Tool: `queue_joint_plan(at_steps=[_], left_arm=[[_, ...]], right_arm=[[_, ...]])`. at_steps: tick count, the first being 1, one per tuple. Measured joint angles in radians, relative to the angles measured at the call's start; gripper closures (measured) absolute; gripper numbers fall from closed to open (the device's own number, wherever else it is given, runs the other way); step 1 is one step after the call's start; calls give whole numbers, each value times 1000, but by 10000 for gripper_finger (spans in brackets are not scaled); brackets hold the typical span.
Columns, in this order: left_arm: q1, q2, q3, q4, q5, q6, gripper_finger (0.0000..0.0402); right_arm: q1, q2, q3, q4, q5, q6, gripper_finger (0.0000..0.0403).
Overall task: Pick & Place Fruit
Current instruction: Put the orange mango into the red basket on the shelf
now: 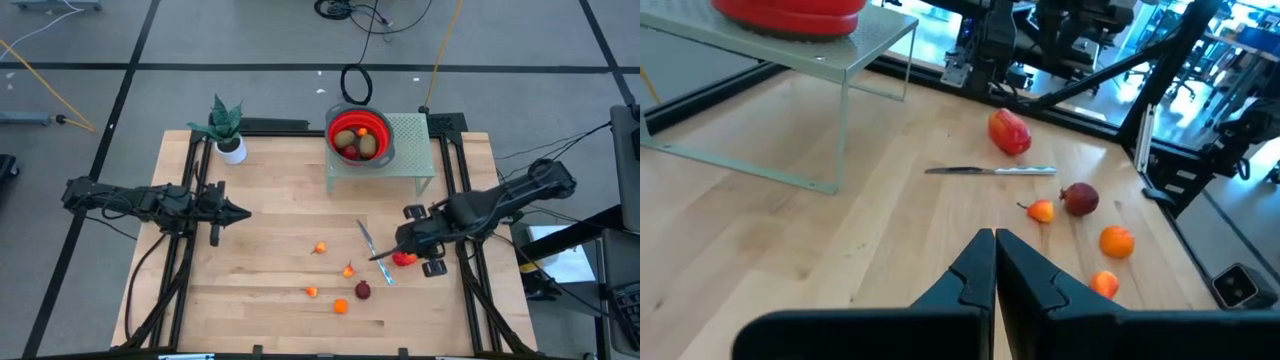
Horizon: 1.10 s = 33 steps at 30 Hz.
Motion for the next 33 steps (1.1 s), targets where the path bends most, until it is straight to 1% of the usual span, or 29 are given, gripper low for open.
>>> queue_joint_plan(at_steps=[7, 16, 23, 28, 33], left_arm=[[0, -10, 0, -26, 0, 2, 392], [0, -10, 0, -35, 0, 1, 392], [0, -10, 0, -34, 0, -5, 392], [0, -10, 0, -34, 0, -6, 392], [0, -10, 1, -34, -1, -7, 392]], right_arm=[[1, 21, 0, 0, -102, 0, 284], [-1, 22, 0, -7, -100, 7, 183], [-5, 60, 0, -14, -91, -2, 106], [-5, 119, 0, -15, -91, -36, 73], [-5, 179, 0, -36, -46, -76, 57]])
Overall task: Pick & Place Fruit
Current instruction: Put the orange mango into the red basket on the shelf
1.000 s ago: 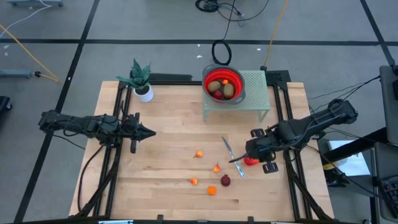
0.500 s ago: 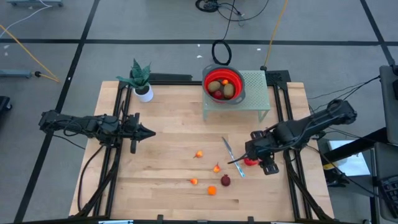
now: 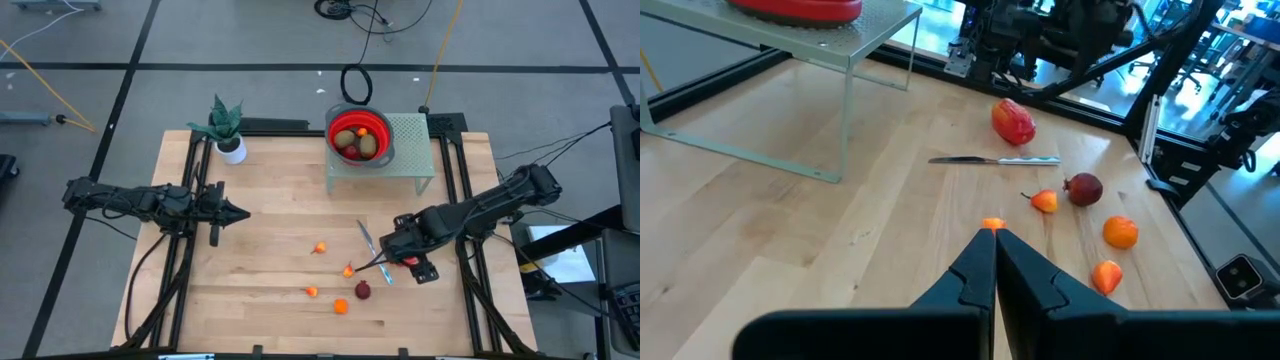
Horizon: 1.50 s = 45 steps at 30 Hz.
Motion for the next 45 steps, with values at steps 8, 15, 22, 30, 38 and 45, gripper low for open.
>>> queue_joint_plan(at_steps=[8, 15, 22, 30, 38, 45], left_arm=[[0, 0, 0, 0, 0, -2, 392], [0, 0, 0, 0, 0, -1, 392], [0, 0, 0, 0, 0, -9, 392], [0, 0, 0, 1, 0, -21, 392], [0, 0, 0, 1, 0, -28, 392], [0, 0, 0, 2, 0, -31, 392]], right_arm=[[0, 49, -34, -43, 3, -57, 53], [0, 50, -137, 14, 9, -91, 53], [-13, 49, -236, 87, 82, -99, 53], [-40, 49, -325, 215, 80, -124, 53], [-58, 49, -410, 324, 79, -125, 53], [-58, 49, -433, 310, 79, -125, 58]])
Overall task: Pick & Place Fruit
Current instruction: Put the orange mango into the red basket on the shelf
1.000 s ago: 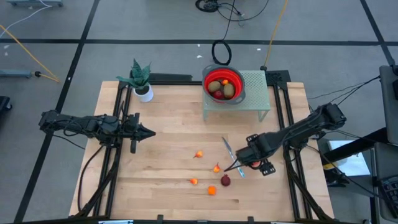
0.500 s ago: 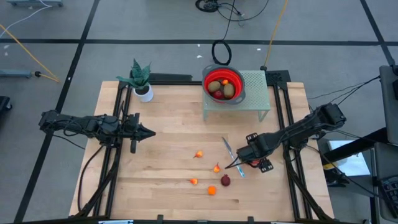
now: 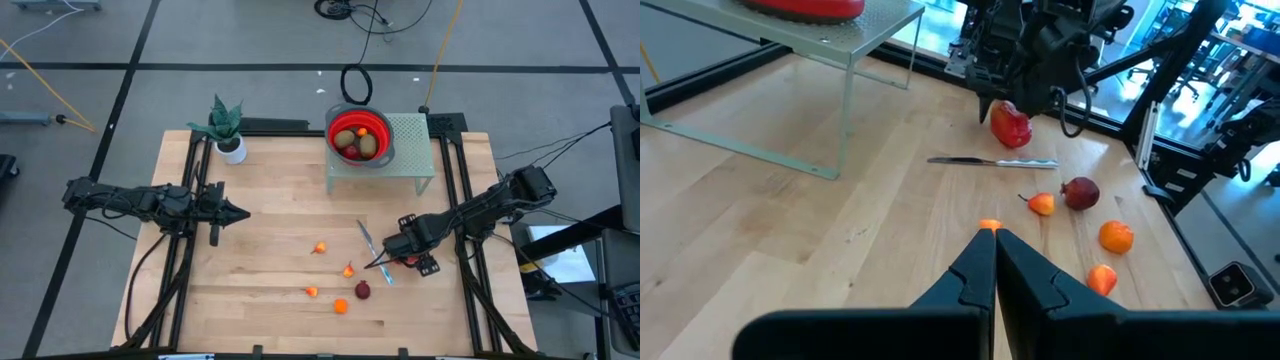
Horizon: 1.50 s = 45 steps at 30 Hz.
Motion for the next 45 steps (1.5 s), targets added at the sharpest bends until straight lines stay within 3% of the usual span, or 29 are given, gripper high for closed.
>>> queue_joint_plan(at_steps=[20, 26, 34, 45], left_arm=[[0, 0, 0, 8, -27, 13, 392], [0, 0, 0, 8, -27, 22, 392], [0, 0, 0, 7, -27, 40, 392], [0, 0, 0, 6, -27, 76, 392]], right_arm=[[0, 0, 0, -14, 3, 52, 178], [0, -4, 24, -88, 4, 109, 170], [-1, -4, 182, -235, 4, 129, 178], [-14, -4, 414, -144, 82, 132, 172]])
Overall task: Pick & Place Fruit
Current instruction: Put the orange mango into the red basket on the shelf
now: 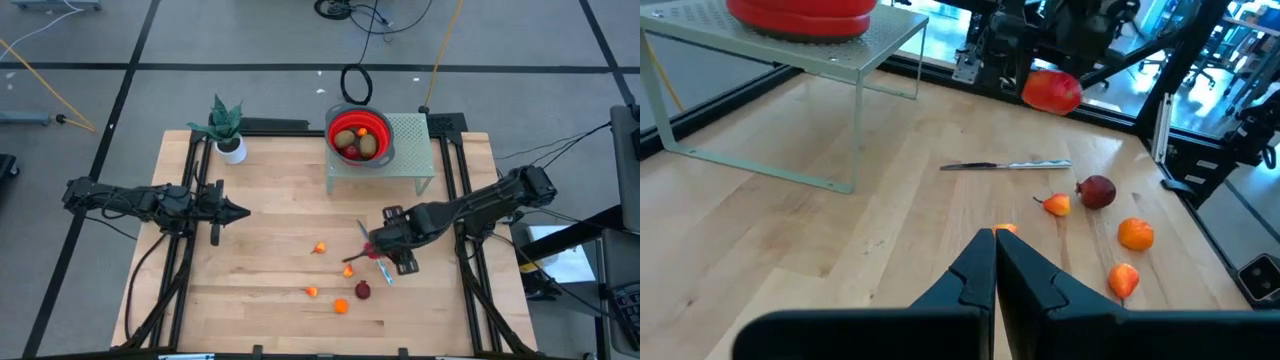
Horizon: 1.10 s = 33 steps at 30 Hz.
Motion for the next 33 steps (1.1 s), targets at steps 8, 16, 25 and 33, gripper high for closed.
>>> queue_joint_plan(at_steps=[8, 16, 25, 33], left_arm=[[0, 0, 0, -1, 29, 24, 392], [0, 0, 0, -1, 63, 53, 392], [0, 0, 0, -1, 107, 80, 392], [0, -1, 0, 0, 108, 95, 392]], right_arm=[[-37, 0, 25, 283, -3, 62, 170], [-64, 0, 25, 586, -3, 140, 175], [-73, 0, 25, 931, -5, 214, 171], [-73, 0, 25, 1187, -122, 270, 170]])
